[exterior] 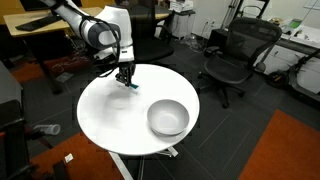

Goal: Take the marker out of the grey bowl

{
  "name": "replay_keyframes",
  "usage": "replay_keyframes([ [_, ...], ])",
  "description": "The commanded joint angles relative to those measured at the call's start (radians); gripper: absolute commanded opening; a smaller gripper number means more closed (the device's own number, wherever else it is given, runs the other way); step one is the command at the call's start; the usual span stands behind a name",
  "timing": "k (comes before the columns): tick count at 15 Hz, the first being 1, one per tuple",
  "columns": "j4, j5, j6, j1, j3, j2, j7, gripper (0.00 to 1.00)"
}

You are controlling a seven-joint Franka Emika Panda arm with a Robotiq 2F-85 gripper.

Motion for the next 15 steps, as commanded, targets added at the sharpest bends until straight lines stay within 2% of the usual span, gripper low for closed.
replay_keyframes([
  [1, 0.039, -0.001, 0.01, -0.002, -0.009, 0.034, 0.015, 0.05],
  [2, 0.045, 0.0, 0.008, -0.004, -0.01, 0.039, 0.013, 0.15],
  [3, 0.049, 0.006, 0.007, -0.01, -0.005, 0.041, 0.006, 0.44],
  [4, 0.053, 0.005, 0.006, -0.01, -0.006, 0.043, 0.006, 0.45],
  [9, 0.048, 0.02, -0.012, -0.035, 0.013, 0.006, -0.029, 0.81],
  [12, 0.039, 0.033, -0.017, -0.047, 0.026, -0.02, -0.05, 1.0],
  [15, 0.034, 0.038, -0.014, -0.053, 0.036, -0.037, -0.063, 1.0],
])
